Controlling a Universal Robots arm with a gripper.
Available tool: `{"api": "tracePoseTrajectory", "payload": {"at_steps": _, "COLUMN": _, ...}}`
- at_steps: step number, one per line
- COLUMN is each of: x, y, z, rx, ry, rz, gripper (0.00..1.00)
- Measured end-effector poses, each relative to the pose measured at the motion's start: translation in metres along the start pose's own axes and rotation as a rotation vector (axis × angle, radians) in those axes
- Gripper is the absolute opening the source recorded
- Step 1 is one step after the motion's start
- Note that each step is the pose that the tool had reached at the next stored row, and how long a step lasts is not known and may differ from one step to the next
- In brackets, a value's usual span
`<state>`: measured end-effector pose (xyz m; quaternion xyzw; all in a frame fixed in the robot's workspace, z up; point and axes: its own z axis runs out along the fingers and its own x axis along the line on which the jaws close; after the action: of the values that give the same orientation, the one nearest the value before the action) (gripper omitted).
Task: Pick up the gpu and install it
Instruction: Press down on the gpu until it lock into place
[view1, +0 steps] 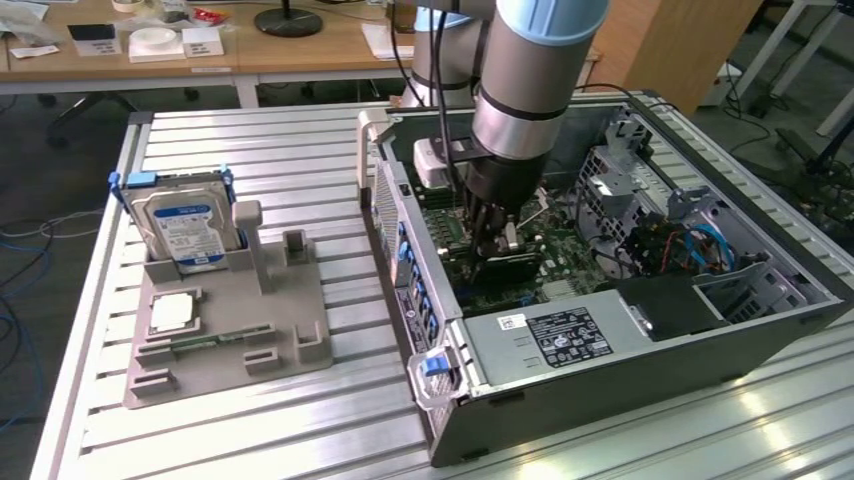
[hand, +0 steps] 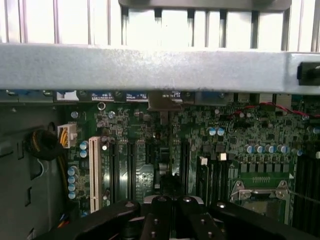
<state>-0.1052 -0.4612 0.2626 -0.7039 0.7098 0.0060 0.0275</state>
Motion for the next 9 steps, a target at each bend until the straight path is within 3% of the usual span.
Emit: {"api": "tracePoseTrajectory", "payload": {"at_steps": 9, "x": -0.001, "y": 0.0028, "z": -0.0122, "rx": -0.0005, "ry": 0.0011, "rz": 0.0, "gripper": 0.11}}
